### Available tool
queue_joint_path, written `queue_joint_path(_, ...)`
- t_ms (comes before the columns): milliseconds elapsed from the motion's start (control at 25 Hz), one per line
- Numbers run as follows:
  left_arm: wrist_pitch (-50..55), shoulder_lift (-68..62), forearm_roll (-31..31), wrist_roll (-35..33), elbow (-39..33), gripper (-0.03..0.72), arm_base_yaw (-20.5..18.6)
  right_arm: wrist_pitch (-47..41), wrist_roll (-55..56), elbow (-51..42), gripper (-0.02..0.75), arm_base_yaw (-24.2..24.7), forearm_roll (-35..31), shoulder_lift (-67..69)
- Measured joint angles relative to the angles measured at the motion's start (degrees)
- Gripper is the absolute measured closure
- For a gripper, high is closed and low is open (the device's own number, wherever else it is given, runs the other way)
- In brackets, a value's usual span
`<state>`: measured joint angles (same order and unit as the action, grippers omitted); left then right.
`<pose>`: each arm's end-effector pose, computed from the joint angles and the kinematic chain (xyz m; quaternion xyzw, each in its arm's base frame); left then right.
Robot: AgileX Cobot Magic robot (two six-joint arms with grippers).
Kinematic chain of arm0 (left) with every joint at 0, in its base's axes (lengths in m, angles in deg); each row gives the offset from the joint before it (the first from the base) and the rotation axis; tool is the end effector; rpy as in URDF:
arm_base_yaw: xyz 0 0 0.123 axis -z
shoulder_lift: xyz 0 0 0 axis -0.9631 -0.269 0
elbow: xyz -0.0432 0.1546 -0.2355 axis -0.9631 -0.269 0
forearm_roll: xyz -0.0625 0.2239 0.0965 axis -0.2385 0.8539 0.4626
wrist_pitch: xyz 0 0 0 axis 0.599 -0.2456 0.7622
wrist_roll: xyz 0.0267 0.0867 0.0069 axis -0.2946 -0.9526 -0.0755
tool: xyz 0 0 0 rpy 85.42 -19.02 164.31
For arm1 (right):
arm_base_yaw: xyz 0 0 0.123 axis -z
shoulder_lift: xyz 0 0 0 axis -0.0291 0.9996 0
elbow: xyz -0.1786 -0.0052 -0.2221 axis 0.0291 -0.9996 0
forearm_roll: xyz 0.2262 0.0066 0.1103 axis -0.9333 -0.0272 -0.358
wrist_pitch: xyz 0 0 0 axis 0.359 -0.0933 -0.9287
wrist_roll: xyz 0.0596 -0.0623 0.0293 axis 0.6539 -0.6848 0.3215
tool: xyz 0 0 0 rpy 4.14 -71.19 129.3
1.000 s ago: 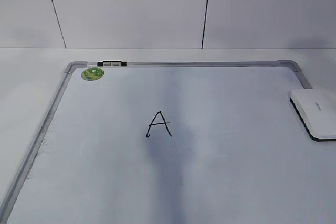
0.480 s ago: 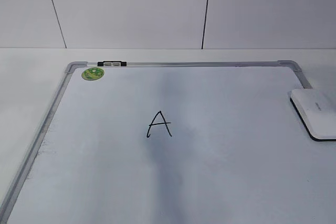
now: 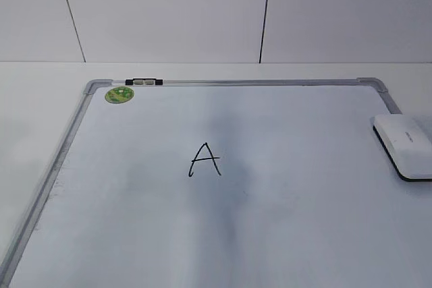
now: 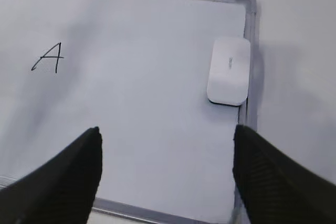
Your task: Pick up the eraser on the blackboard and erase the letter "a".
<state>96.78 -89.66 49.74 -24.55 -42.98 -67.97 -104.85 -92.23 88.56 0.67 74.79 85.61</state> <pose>0.0614 -0.0198 0.3326 0.0684 0.8933 -0.0939 0.4341 0.0583 0.0137 0.3534 -0.1184 0.8798 0.0251 0.4597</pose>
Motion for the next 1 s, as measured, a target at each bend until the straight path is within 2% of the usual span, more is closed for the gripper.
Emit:
queue_joint_path(120,1.4,3.0,1.0,1.2,-3.5,0.097,0.0,0.1,-0.1,-3.2,0.146,0.0,-0.1,-1.5)
queue_joint_path(320,2.9,7.5,6.9,6.3,-6.6,0.097,0.0,0.2,-0.1,-6.9,0.146,0.0,-1.7,-5.2)
queue_joint_path(640,4.0,13.8,10.9,9.7,-6.7,0.101,0.0,0.2,-2.6,-7.7,0.146,-1.5,-1.9,-9.3)
queue_joint_path(1000,5.9,20.4,11.7,10.8,-8.8,0.106,0.0,-4.0,-1.4,-8.0,0.146,-1.5,-0.3,-17.0)
